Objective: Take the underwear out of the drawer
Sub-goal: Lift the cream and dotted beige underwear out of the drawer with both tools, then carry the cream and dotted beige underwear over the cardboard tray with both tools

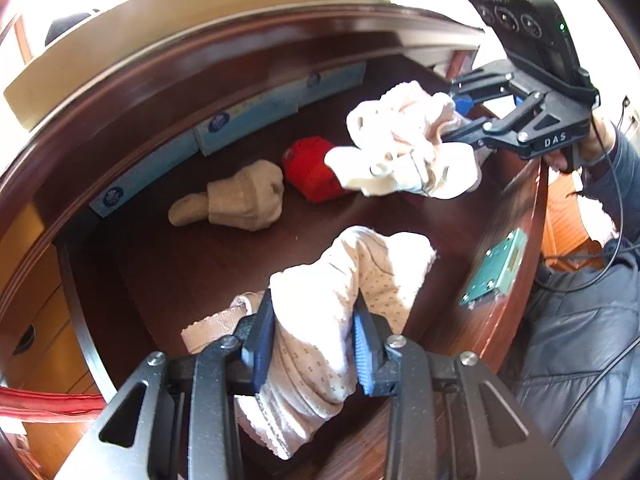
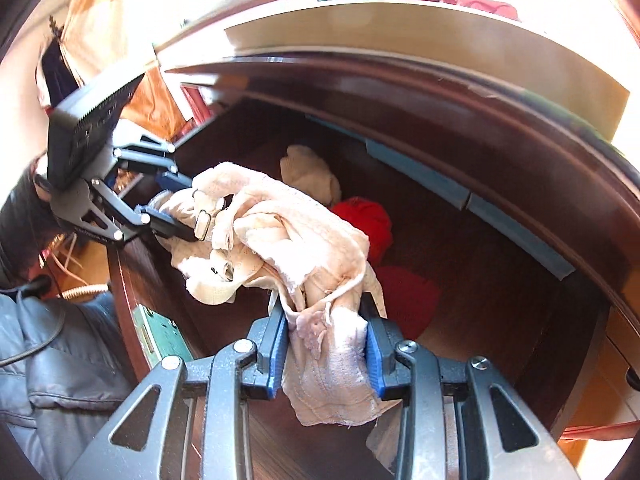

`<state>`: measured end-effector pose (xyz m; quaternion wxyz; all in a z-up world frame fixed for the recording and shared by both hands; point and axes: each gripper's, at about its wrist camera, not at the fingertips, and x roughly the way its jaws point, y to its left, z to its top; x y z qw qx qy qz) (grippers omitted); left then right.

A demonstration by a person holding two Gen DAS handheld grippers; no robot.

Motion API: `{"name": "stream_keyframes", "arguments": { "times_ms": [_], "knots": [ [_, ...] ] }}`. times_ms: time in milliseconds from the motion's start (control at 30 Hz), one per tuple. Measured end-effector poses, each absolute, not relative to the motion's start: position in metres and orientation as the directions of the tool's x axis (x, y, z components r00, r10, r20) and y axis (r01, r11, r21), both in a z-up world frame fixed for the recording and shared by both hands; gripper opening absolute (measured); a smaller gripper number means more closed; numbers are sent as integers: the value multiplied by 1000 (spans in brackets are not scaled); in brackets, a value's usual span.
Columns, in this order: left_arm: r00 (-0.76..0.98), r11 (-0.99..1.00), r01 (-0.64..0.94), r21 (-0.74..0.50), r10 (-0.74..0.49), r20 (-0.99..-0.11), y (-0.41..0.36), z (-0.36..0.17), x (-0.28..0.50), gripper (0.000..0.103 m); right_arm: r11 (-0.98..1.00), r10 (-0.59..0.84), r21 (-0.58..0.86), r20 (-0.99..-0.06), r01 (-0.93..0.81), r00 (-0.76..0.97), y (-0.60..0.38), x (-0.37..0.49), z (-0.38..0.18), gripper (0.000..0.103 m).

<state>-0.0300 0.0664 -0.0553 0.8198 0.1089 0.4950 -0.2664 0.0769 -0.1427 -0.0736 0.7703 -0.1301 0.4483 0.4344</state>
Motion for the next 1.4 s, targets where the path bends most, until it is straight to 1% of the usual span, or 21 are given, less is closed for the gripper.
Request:
{"name": "stream_keyframes", "arguments": {
  "times_ms": [100,200,567,800,867,1067,1400],
  "knots": [
    [408,852,515,-93,-340,-847,76,-50,-35,32,592,580,213,-782,-778,227,-149,77,-69,35],
    [445,867,482,-130,-370,-815,89,-42,-38,32,600,597,227,-766,-767,239,-158,78,-68,35],
    [566,910,362,-203,-387,-728,115,-31,-49,32,617,662,289,-694,-732,284,-205,76,-55,35],
    [627,921,333,-204,-378,-681,125,-23,-61,32,624,675,297,-671,-723,307,-222,71,-51,35],
    [645,921,326,-212,-380,-663,115,-27,-55,32,623,679,292,-663,-725,316,-227,69,-49,35],
    [692,924,303,-234,-382,-612,118,-24,-59,32,617,705,303,-623,-727,339,-237,61,-46,35],
    [747,937,270,-223,-350,-565,123,-20,-67,32,625,719,312,-588,-716,371,-245,58,-42,35]
  ]
}}
